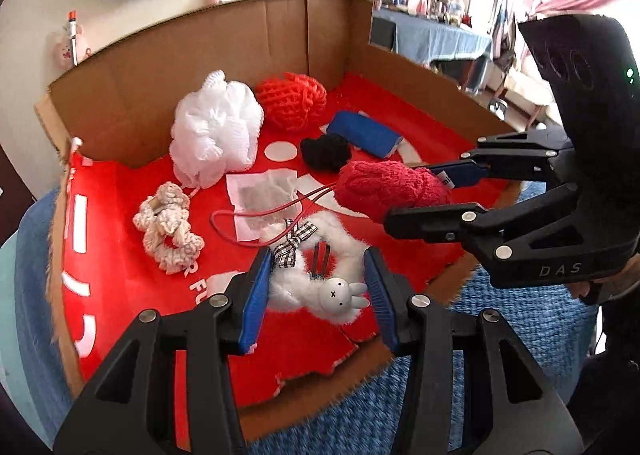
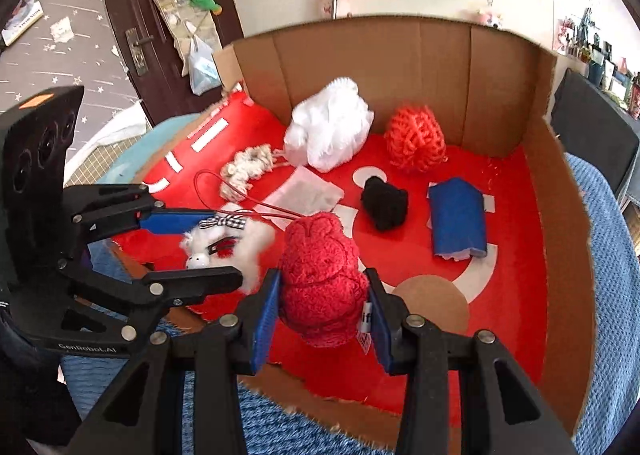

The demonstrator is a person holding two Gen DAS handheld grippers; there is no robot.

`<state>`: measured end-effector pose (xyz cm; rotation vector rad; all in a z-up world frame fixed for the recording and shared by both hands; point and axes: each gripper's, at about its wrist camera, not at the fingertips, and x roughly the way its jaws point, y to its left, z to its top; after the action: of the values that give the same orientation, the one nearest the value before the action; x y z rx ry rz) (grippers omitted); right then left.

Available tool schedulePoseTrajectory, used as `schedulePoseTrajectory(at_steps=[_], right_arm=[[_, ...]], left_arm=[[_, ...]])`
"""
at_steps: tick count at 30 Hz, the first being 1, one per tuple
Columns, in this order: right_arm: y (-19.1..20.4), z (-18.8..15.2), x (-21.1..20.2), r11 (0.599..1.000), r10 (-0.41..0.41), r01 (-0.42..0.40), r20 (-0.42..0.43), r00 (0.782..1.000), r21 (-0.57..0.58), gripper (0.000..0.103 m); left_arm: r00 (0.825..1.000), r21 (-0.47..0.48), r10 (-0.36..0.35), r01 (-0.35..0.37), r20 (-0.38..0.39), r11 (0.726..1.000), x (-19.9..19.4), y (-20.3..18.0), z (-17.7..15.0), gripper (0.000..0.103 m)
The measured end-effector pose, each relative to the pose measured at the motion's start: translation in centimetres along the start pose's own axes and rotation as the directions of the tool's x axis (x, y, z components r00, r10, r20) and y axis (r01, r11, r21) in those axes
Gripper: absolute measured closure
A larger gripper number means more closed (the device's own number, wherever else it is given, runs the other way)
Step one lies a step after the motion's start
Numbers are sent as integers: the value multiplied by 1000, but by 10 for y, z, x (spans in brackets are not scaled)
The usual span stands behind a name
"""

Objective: Organize soft objects
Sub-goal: 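Carry the yarn ball and plush toy into the box and lower them onto the red paper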

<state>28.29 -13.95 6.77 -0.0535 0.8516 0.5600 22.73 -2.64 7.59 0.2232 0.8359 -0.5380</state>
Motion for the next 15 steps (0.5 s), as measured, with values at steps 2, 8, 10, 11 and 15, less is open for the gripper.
schedulePoseTrajectory(at_steps=[2,8,10,11,15], right_arm=[[-1,1,6,1000,-6,6,-15,1000,-10,59],[-3,2,14,1000,-12,11,-50,999,-24,59],[-4,3,16,1000,-10,9,-58,998,-24,58],[-5,3,17,1000,-11,10,-61,998,-24,58],[-6,2,19,1000,-6,4,-71,997,-25,58]], left_arm=[[1000,2,0,0,-23,1000,9,2,2,59],[998,5,-10,11,-62,1000,23,4,1,59],[997,4,-6,7,-71,1000,27,5,0,59],[997,0,-9,9,-76,1000,29,6,-1,59],[997,-18,-23,22,-80,1000,31,9,-1,59]])
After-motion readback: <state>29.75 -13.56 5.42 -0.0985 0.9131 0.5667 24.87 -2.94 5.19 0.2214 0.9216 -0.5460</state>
